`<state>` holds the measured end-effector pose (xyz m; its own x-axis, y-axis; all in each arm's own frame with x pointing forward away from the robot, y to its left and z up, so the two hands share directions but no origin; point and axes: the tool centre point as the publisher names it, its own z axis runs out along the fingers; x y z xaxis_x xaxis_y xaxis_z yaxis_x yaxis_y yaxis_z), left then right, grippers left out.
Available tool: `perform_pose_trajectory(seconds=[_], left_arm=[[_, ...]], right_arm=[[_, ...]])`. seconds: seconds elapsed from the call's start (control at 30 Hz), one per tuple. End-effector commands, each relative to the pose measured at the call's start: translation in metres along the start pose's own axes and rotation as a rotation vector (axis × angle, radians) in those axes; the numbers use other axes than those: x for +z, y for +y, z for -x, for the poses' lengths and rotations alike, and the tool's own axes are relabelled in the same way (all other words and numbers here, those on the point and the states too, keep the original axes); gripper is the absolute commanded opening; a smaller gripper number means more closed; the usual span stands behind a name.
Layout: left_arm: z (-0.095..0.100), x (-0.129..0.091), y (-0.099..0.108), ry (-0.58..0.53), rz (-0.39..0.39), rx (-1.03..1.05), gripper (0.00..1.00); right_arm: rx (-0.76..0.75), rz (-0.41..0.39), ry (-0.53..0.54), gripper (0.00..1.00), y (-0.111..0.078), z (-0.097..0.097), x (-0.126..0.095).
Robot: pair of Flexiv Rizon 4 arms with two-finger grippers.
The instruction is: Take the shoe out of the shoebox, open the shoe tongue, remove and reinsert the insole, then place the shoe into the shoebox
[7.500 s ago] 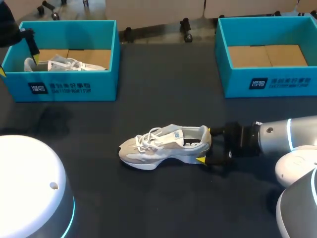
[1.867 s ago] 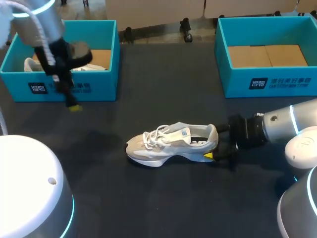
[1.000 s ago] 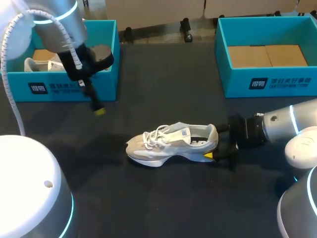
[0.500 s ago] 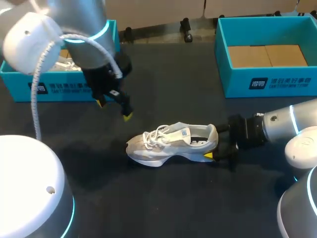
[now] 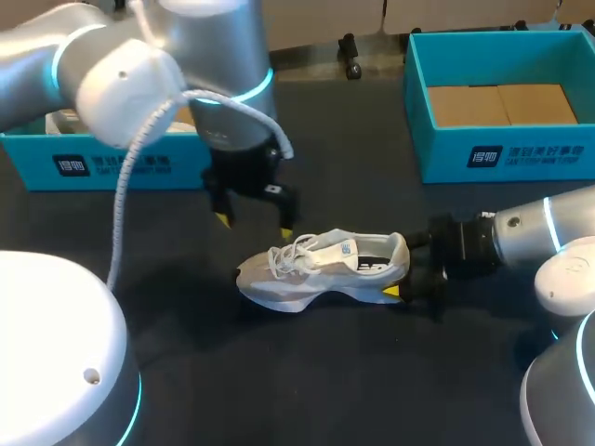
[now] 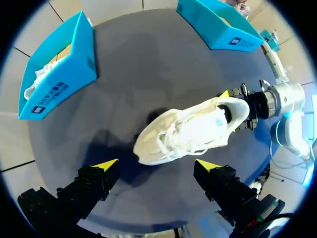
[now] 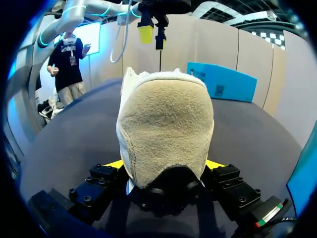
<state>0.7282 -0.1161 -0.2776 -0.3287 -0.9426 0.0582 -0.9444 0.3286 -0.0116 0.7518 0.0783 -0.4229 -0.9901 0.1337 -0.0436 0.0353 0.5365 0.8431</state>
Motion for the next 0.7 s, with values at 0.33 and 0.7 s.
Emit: perform_pose_trajectory(seconds=[0.33,0.7], left_arm=[[-0.044,0.021,-0.018,-0.015,0.011,-0.074,1.0],[-0.051,0.023,-0.019,-0.016,0.027,-0.058,1.0]], right_arm=[[0.0,-0.002,-0.004,0.0,-0.001,0.0,0.003],[0.0,-0.002,-0.004,0.0,-0.001,0.0,0.003]])
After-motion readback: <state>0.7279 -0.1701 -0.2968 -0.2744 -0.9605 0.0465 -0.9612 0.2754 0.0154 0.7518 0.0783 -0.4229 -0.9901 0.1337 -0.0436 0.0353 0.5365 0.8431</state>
